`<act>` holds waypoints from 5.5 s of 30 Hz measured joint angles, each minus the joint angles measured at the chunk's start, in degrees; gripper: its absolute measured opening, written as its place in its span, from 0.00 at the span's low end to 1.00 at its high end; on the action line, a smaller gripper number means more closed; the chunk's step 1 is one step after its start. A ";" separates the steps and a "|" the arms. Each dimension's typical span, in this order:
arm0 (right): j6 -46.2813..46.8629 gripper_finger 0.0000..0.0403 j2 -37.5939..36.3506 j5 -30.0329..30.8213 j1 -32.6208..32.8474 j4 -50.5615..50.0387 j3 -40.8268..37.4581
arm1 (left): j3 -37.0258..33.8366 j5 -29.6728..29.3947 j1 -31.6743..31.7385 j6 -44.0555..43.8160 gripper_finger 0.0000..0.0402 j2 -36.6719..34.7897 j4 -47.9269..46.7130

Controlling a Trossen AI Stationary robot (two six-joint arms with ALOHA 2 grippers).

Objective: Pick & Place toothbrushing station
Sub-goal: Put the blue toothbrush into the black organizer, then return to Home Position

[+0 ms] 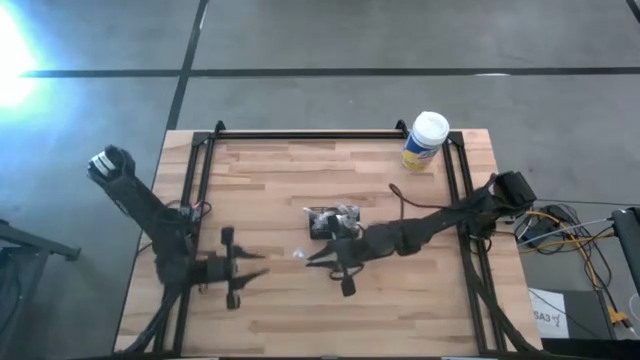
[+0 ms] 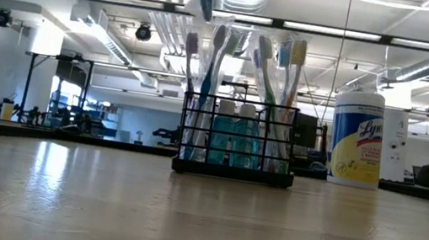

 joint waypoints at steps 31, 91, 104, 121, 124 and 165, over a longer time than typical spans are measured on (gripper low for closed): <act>-10.40 0.04 0.49 13.87 0.82 5.69 -2.65 | 5.74 24.79 22.11 -12.42 0.56 4.69 -4.42; -9.89 0.17 -23.03 16.62 7.06 26.14 -33.23 | -0.13 24.22 26.09 3.78 0.05 -2.35 -4.55; -7.99 0.02 -24.83 16.11 7.17 28.25 -40.12 | 2.91 35.59 36.82 -0.64 0.05 4.77 0.99; -7.57 0.02 -24.79 15.92 7.19 28.43 -40.79 | 7.27 30.96 38.33 0.54 0.05 19.74 3.13; -7.56 0.02 -24.79 15.92 7.19 28.39 -40.83 | 7.10 30.75 38.33 -0.42 0.05 21.35 3.59; 0.45 0.02 -24.76 15.04 7.06 27.91 -40.92 | 3.67 32.37 38.26 6.75 0.52 20.99 2.80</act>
